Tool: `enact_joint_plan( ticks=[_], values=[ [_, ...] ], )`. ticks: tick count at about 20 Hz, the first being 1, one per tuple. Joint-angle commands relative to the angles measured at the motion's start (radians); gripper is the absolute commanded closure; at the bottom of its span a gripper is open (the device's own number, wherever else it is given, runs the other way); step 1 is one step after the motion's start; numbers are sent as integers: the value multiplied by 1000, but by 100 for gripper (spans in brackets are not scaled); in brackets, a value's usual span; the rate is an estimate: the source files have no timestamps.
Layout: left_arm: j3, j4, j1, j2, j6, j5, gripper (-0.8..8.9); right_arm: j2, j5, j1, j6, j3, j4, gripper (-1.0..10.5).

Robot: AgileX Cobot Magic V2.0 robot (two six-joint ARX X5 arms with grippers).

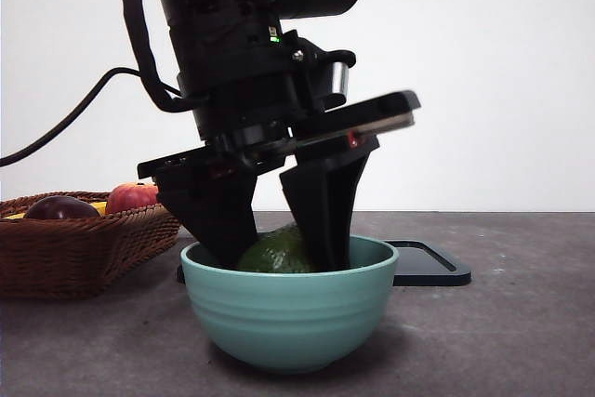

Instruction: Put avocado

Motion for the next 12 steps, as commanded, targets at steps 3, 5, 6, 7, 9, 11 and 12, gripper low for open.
enact_joint_plan(
  ticks=[3, 5, 6, 7, 9, 11, 12],
  values=[
    [19, 5, -12, 21, -2, -27, 702, 5, -3, 4, -11, 16, 9, 307],
    [19, 3, -13, 22, 1, -27, 693, 5, -3, 4, -11, 16, 7, 307],
    [19, 1, -13, 22, 1, -26, 680, 5, -3, 4, -11, 16, 5, 307],
    [19, -3, -13, 22, 0, -26, 639, 5, -3, 4, -11, 16, 3, 307],
    [19, -7, -13, 22, 0, -26, 484, 5, -3, 4, -11, 16, 2, 307],
    [19, -5, -13, 22, 1, -27, 366, 5, -3, 4, -11, 16, 1, 307],
    [19, -3, -13, 22, 3, -27, 329, 5, -3, 4, -11, 16, 0, 307]
  ],
)
